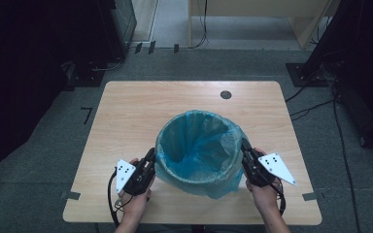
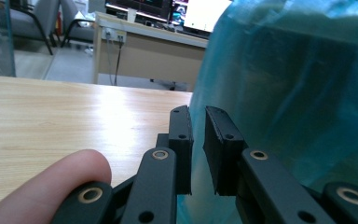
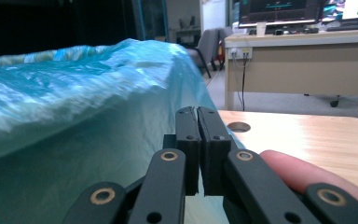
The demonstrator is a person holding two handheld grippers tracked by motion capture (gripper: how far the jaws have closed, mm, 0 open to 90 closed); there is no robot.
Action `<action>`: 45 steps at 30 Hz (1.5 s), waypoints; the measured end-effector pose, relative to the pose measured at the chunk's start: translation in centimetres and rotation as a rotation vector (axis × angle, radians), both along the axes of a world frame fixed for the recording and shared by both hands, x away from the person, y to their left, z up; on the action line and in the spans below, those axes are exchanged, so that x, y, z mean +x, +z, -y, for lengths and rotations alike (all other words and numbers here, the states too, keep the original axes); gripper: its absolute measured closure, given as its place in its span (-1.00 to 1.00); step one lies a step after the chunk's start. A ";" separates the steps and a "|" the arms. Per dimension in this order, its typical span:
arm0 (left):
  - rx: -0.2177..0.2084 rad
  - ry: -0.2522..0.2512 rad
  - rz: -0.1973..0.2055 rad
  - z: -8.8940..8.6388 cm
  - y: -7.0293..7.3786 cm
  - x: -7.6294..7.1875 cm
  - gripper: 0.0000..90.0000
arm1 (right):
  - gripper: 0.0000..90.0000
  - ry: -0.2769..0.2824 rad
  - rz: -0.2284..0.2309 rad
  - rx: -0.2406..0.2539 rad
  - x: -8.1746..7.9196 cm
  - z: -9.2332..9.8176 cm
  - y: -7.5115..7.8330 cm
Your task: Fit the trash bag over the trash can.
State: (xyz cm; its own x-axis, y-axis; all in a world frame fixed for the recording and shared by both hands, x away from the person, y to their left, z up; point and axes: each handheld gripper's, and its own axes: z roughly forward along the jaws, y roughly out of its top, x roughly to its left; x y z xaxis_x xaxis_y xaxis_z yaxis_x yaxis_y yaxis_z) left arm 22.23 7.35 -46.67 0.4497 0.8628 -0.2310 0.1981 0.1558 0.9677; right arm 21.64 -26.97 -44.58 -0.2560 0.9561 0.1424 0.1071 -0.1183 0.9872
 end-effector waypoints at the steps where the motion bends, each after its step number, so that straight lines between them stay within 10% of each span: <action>1: -0.006 -0.011 -0.003 0.2 -0.1 0.0 0.79 | 1.00 0.003 0.008 0.010 0.0 -0.4 -0.2; 13: 0.038 -0.029 -0.021 0.9 -0.8 0.2 0.95 | 1.00 0.036 -0.056 -0.025 -0.3 -2.3 -3.2; 18: 0.045 0.059 -0.026 -0.9 -0.4 0.2 0.11 | 1.00 0.030 -0.048 -0.034 -0.4 -1.1 -2.1; 23: 0.072 0.153 -0.096 -3.7 0.0 0.8 -0.61 | 1.00 0.091 -0.037 -0.004 -0.1 1.4 -0.6; 29: 0.158 0.163 -0.228 -6.5 -0.8 1.4 -0.97 | 1.00 0.101 0.006 -0.051 -0.1 2.9 1.8; 39: 0.376 0.222 -0.417 -9.2 -2.8 2.3 -1.00 | 1.00 0.250 0.096 -0.191 0.1 3.0 5.4; 45: 0.425 0.201 -0.515 -10.3 -4.3 2.9 -1.00 | 1.00 0.391 0.151 -0.230 0.6 2.8 6.8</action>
State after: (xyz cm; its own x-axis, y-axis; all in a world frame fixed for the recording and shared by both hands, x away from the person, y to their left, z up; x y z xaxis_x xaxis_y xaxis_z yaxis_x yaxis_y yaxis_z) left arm 25.15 17.62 -50.92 0.1962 0.9806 0.0043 0.6551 -0.1343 0.7435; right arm 22.24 -29.81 -37.82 -0.6041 0.7866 -0.1278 -0.0465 0.1253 0.9910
